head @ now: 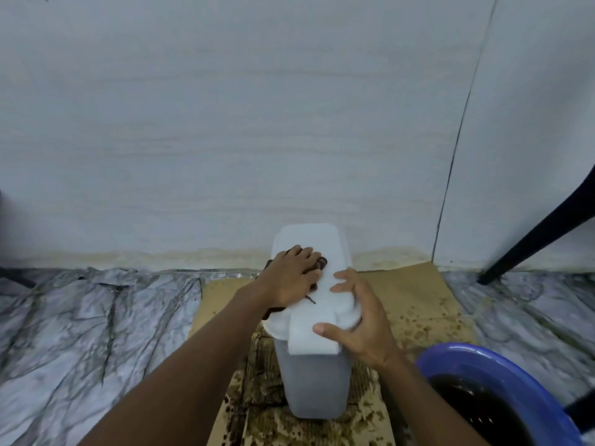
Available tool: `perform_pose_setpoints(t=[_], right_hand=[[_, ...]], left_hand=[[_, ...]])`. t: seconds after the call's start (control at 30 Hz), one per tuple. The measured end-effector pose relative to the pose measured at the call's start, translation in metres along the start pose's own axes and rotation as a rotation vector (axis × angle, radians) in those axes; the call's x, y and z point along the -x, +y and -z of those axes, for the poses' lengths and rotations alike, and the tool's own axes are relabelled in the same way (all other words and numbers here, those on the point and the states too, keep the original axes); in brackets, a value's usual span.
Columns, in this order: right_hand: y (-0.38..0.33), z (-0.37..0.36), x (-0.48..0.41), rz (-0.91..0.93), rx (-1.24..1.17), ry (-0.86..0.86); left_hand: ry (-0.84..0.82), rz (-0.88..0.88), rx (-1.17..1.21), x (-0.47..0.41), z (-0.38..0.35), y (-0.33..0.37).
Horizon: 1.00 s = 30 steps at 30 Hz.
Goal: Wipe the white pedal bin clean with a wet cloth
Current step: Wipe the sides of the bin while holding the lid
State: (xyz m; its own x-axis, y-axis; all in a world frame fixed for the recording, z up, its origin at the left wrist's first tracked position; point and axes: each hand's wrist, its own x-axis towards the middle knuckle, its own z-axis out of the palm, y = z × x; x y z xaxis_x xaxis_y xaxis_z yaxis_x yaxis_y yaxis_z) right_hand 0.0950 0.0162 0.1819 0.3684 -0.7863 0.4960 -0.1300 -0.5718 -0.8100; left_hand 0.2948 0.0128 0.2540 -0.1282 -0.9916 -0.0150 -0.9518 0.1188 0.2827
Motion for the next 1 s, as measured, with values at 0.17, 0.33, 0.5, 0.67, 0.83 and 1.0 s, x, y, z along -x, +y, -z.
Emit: perform_pose_setpoints(t=[0.17,0.33,0.5,0.67,0.83,1.0], right_hand=[[-0.037,-0.023,0.026,-0.073,0.357,0.031],[-0.066,-0.058,0.032,-0.313,0.609,-0.025],[-0.065,-0.06,0.029,-0.353,0.609,0.047],[-0.052,-0.045,0.028,-0.216,0.551,0.079],[-0.02,0.012,0.019,0.046,0.328,0.069],[0.02,0.074,-0.004,0.098,0.17,-0.037]], left_hand=[[0.013,0.063,-0.091,-0.009,-0.016,-0.002],[0.002,-0.022,-0.054,-0.024,-0.014,0.004],[-0.024,-0.207,-0.027,-0.056,-0.015,0.019],[-0.041,-0.269,0.015,-0.086,-0.004,0.016],[-0.007,-0.232,0.065,-0.089,0.001,0.002],[-0.022,-0.091,0.015,-0.092,0.006,0.0]])
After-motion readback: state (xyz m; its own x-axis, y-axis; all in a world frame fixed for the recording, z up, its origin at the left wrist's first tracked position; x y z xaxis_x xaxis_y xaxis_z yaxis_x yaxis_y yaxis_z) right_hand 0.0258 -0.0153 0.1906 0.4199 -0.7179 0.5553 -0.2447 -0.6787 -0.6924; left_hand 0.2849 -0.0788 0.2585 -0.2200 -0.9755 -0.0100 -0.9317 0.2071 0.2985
